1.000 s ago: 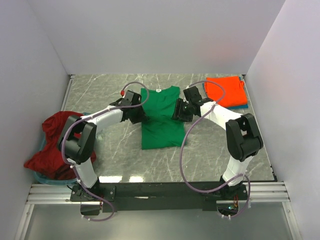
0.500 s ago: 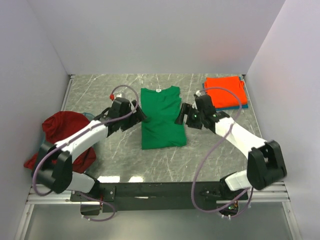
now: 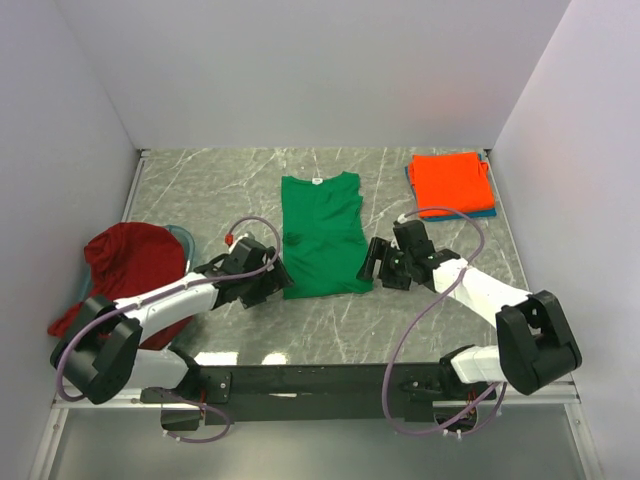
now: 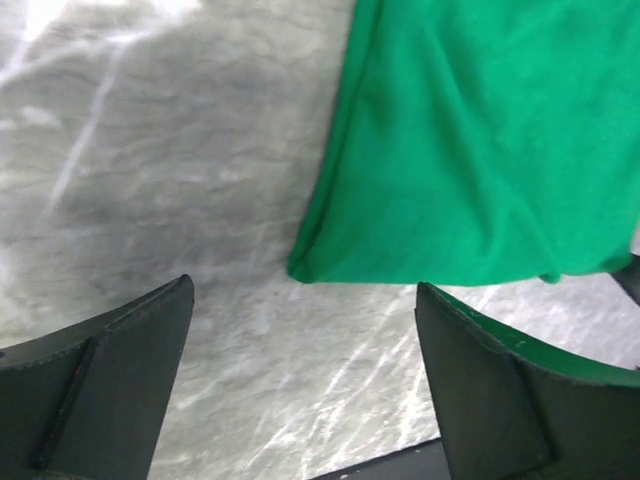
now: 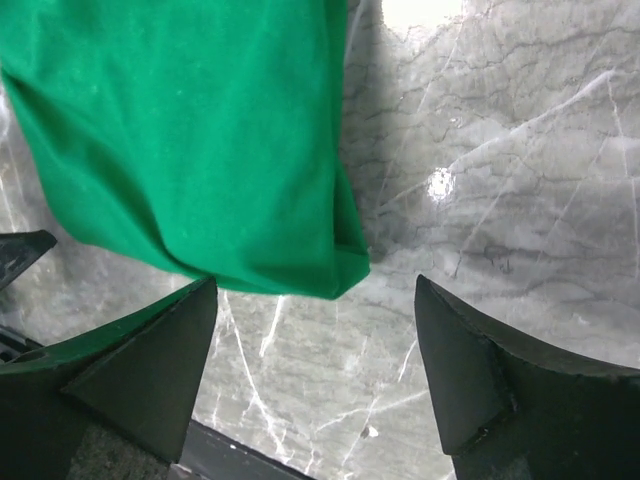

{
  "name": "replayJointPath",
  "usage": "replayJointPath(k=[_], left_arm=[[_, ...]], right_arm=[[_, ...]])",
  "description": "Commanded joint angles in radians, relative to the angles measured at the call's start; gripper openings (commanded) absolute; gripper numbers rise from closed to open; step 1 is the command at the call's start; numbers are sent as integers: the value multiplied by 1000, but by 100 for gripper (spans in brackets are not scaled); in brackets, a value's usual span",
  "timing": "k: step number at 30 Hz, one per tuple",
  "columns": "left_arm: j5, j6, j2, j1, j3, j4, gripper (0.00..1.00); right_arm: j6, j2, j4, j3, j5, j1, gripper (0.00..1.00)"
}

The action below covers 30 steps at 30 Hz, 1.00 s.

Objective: Fold and stack the t-shirts
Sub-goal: Fold the tshirt

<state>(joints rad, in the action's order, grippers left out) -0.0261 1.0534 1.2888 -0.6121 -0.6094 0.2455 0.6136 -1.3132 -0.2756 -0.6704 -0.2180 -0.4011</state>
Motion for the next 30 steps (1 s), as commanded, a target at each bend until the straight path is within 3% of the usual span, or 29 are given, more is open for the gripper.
replayJointPath(k=[1,6,12,23,30], left_arm=[[17,26,4,-15,-9,-86,96],[-4,34,73,-21,-32,-66,75],[8,37,115,-34,-36,-81,62],[17,45,164,-44,-26,-104,42],[17,48,173,-52,-15,-109,22]], right_arm=[[25,-24,64,9,22,-1,85],[48,-76,95,25,34,1,79],[57,-109,108,37,8,-1,63],[69,-86,122,98,5,-12,46],[81,-90,116,118,16,-19,43]])
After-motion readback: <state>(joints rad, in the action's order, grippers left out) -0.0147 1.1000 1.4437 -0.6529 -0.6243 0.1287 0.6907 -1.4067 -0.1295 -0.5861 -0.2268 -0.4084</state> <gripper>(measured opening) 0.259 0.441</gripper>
